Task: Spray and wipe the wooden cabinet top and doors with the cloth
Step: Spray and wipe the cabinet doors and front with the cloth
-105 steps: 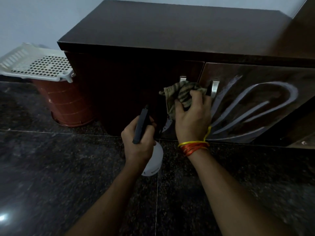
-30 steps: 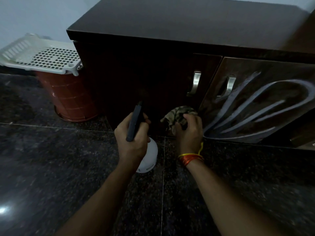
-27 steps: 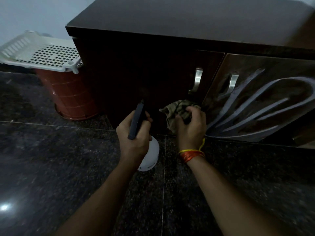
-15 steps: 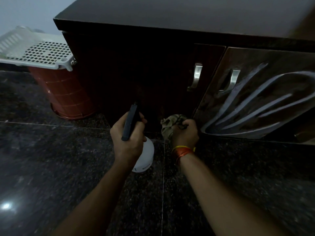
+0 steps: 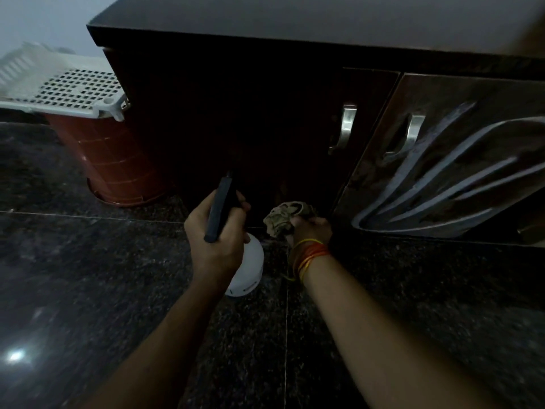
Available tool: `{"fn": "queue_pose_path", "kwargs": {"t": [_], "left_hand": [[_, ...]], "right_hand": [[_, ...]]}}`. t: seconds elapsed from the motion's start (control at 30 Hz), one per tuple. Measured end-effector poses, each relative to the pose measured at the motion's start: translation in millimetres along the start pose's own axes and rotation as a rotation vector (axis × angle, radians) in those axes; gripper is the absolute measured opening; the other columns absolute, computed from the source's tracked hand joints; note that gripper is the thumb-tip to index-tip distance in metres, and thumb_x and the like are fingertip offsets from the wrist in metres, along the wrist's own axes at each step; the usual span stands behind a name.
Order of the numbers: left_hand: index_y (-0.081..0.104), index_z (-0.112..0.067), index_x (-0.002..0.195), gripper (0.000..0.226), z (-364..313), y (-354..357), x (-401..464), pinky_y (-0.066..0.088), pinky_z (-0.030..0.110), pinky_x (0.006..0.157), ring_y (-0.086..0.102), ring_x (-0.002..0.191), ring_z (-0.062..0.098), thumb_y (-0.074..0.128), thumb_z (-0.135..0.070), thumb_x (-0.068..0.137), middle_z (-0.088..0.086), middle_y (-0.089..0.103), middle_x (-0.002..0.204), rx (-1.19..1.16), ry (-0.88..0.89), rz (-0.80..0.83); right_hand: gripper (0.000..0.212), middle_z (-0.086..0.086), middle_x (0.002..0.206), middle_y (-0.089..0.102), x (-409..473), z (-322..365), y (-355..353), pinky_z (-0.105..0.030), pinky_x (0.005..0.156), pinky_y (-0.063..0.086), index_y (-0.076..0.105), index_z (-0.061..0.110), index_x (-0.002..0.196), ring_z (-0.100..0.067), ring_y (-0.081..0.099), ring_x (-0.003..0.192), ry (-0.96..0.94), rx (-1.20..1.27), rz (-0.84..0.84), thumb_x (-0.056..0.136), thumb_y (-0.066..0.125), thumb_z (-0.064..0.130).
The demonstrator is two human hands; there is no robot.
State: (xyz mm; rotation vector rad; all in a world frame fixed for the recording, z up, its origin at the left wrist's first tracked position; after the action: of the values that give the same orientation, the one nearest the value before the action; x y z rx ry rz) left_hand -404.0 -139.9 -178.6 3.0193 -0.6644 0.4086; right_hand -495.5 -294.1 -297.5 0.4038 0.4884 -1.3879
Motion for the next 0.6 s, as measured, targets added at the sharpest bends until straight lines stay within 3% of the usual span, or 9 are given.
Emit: {"fn": "queue_pose_path", "kwargs": {"t": [0.13, 0.23, 0.33, 0.37, 0.47, 0.6], "left_hand": [[0.062, -0.005, 0.084, 0.014, -0.7, -4.6, 1.6, 0.042, 0.019, 0.045, 0.049, 0.042, 0.011, 0.048, -0.006, 0.085, 0.023, 0.058, 0.069, 0.034, 0.014, -0.006], [0.062, -0.006, 0.084, 0.014, -1.9, -6.5, 3.1, 0.042, 0.018, 0.045, 0.050, 0.041, 0.012, 0.047, -0.005, 0.086, 0.024, 0.058, 0.069, 0.032, 0.033, -0.010], [0.062, -0.006, 0.087, 0.014, -0.7, -7.4, 3.1, 0.043, 0.016, 0.046, 0.050, 0.042, 0.011, 0.047, -0.005, 0.086, 0.020, 0.060, 0.074, 0.029, 0.033, -0.007], [0.062, -0.006, 0.087, 0.015, 0.9, -8.3, 2.5, 0.043, 0.016, 0.047, 0.050, 0.042, 0.010, 0.047, -0.005, 0.085, 0.018, 0.061, 0.074, 0.031, 0.031, -0.006], [0.062, -0.005, 0.087, 0.015, 5.7, -10.6, -0.4, 0.042, 0.016, 0.047, 0.050, 0.042, 0.011, 0.048, -0.006, 0.085, 0.015, 0.061, 0.072, 0.026, 0.020, 0.001], [0.062, -0.009, 0.085, 0.013, 8.7, -10.4, -0.3, 0.042, 0.019, 0.046, 0.050, 0.042, 0.013, 0.049, -0.005, 0.086, 0.019, 0.060, 0.070, 0.053, 0.032, 0.005]], "right_hand": [[0.021, -0.004, 0.069, 0.055, -16.7, 25.5, 15.8, -0.029, 0.050, 0.054, 0.051, 0.008, 0.085, -0.018, 0.056, 0.060, -0.106, 0.123, 0.053, 0.079, 0.068, -0.001], [0.027, -0.015, 0.082, 0.062, -21.2, 32.3, 24.6, -0.045, 0.066, 0.058, 0.049, 0.016, 0.073, -0.033, 0.064, 0.076, -0.183, 0.103, 0.061, 0.074, 0.073, 0.003], [0.034, -0.021, 0.089, 0.060, -16.7, 16.6, 23.9, -0.057, 0.080, 0.054, 0.044, 0.017, 0.067, -0.041, 0.063, 0.092, -0.122, 0.044, 0.087, 0.076, 0.069, -0.003], [0.034, -0.021, 0.089, 0.059, -13.8, 8.8, 21.9, -0.056, 0.082, 0.053, 0.043, 0.018, 0.066, -0.039, 0.062, 0.092, -0.074, 0.002, 0.093, 0.077, 0.067, -0.004], [0.036, -0.012, 0.072, 0.055, -10.0, 1.0, 16.0, -0.047, 0.070, 0.054, 0.041, 0.017, 0.065, -0.028, 0.059, 0.073, 0.006, 0.029, 0.071, 0.080, 0.062, -0.008], [0.031, -0.016, 0.084, 0.061, -15.8, 7.1, 22.9, -0.054, 0.082, 0.054, 0.046, 0.023, 0.066, -0.037, 0.062, 0.086, -0.054, 0.007, 0.032, 0.076, 0.067, 0.003]]}}
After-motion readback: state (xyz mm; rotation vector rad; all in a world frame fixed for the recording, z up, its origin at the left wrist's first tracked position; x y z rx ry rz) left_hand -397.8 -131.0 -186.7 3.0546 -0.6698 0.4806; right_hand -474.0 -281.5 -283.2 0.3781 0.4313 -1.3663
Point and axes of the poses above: each hand's wrist, its own x-axis towards the middle knuckle, its own y-axis out of the palm, z = x × y, the point moved 7 cm from there along x, towards the middle knuckle
